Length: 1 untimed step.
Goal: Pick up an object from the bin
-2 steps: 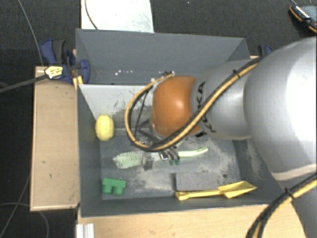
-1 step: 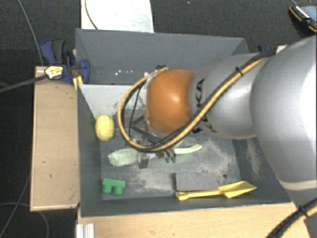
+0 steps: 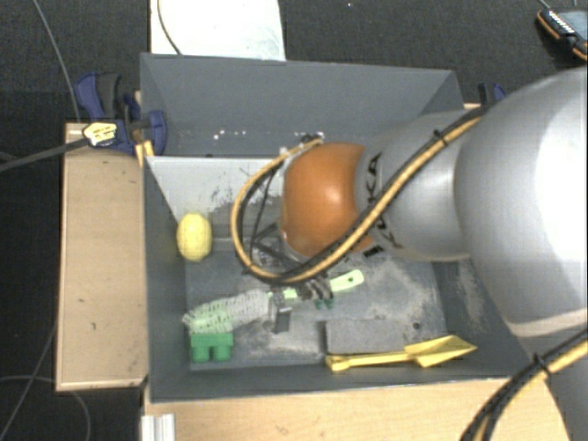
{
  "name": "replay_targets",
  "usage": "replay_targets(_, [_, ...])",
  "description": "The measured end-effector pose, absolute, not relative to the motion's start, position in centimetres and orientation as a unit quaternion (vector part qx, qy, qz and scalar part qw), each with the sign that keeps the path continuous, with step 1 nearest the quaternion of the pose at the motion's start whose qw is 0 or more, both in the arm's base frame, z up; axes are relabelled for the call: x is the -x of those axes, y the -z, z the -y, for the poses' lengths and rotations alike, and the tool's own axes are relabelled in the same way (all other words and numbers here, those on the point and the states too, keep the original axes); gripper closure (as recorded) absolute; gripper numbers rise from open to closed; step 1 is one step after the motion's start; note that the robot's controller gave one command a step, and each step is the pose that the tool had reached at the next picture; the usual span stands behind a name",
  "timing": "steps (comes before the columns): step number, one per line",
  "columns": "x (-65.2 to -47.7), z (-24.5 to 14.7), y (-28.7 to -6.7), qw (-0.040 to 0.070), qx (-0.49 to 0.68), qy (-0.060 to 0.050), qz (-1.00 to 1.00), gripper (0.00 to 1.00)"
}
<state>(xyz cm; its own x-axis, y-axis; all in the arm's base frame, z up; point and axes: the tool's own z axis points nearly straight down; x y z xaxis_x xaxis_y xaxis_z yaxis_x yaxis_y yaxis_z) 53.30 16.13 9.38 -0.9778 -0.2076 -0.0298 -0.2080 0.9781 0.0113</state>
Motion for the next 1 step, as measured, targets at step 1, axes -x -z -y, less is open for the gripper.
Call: replay_targets(1, [-53.31,-15.57,-8.10,0.014,0.102,-0.007,-0.995,1.00])
